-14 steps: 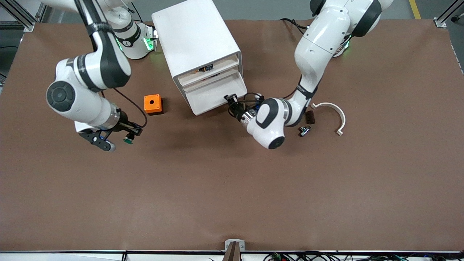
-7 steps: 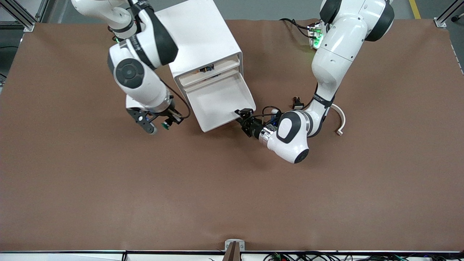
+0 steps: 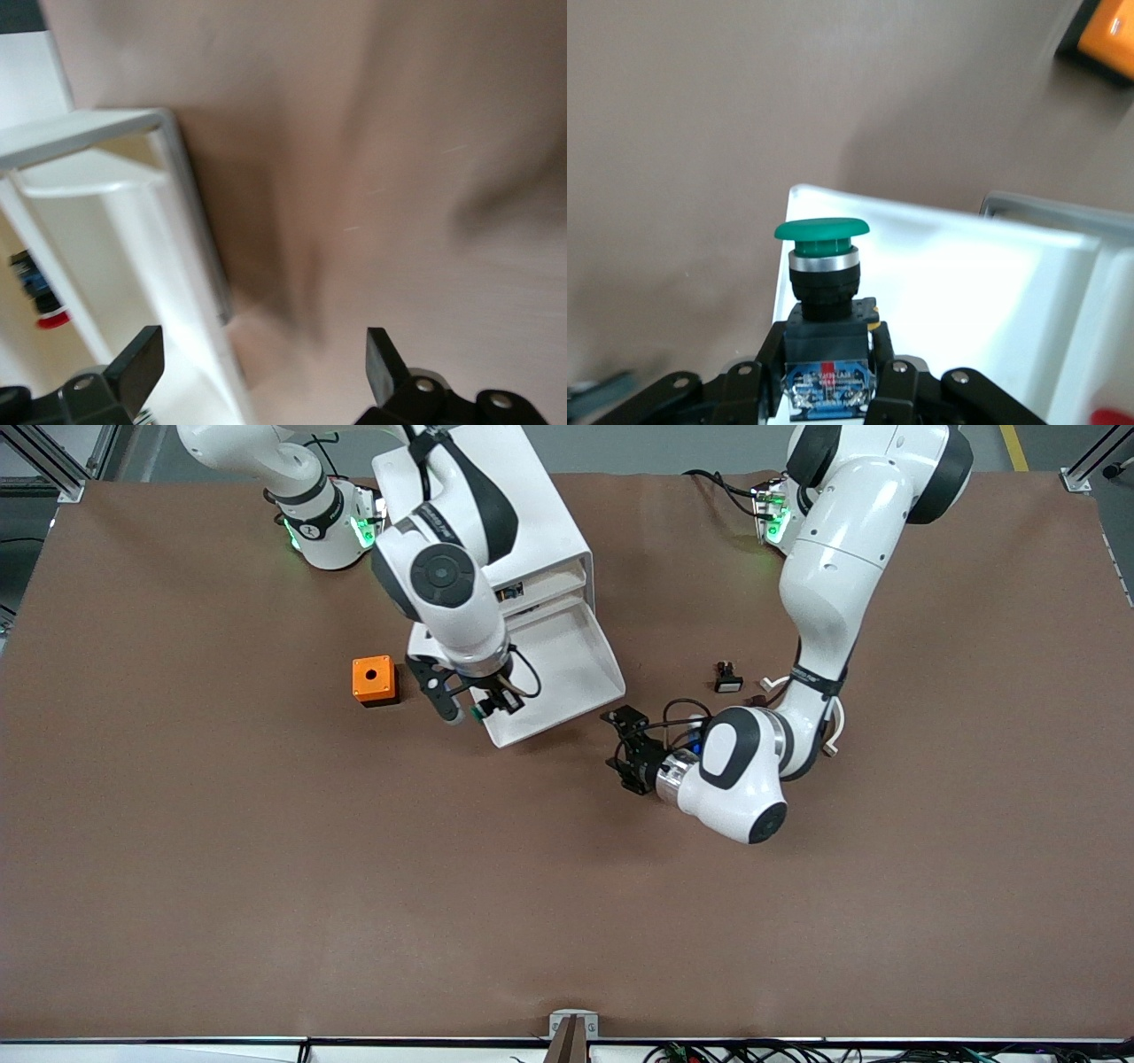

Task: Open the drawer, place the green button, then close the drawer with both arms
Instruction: 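Lower the green button into the open drawer while the left gripper withdraws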

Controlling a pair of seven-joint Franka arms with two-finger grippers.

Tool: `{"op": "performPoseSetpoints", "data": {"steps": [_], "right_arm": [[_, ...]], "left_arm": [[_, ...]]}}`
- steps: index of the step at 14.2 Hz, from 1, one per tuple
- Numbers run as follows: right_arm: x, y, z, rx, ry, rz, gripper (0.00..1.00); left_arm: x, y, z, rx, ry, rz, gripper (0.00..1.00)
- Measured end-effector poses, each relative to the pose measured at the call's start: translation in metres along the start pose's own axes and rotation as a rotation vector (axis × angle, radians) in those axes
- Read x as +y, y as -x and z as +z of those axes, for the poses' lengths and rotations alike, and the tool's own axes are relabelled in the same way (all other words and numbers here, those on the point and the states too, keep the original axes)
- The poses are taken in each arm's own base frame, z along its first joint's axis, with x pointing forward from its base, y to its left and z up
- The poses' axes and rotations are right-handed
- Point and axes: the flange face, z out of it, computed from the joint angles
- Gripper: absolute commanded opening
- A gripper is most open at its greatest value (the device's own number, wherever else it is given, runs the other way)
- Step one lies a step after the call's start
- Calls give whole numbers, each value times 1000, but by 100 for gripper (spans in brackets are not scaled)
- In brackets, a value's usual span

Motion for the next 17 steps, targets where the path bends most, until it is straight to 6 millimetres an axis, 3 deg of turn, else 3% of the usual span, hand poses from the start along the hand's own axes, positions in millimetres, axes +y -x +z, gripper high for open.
{"op": "performPoseSetpoints", "data": {"steps": [3,4,5,8,10,12,15,17], "right_arm": [[1,43,34,7,-9,41,0],[2,55,46,11,-7,47,7],[3,63,56,14,-1,49,99],[3,66,65,20,4,53,100],[-3,62,58,22,-10,53,100],[-10,53,44,33,2,11,100],[-22,15,8,38,86,-178,100],[-24,-36,-23,17,145,-321,100]], "left_arm": [[13,-14,-50,67,131,33,100],[14,-16,-63,87,164,60,100],[13,-17,-74,102,189,97,100],[4,-19,-119,119,258,276,100],[-6,-21,-147,131,295,401,100],[-11,-22,-159,159,310,514,100],[-8,-24,-160,276,347,630,100],[-13,-12,-148,361,362,722,100]]}}
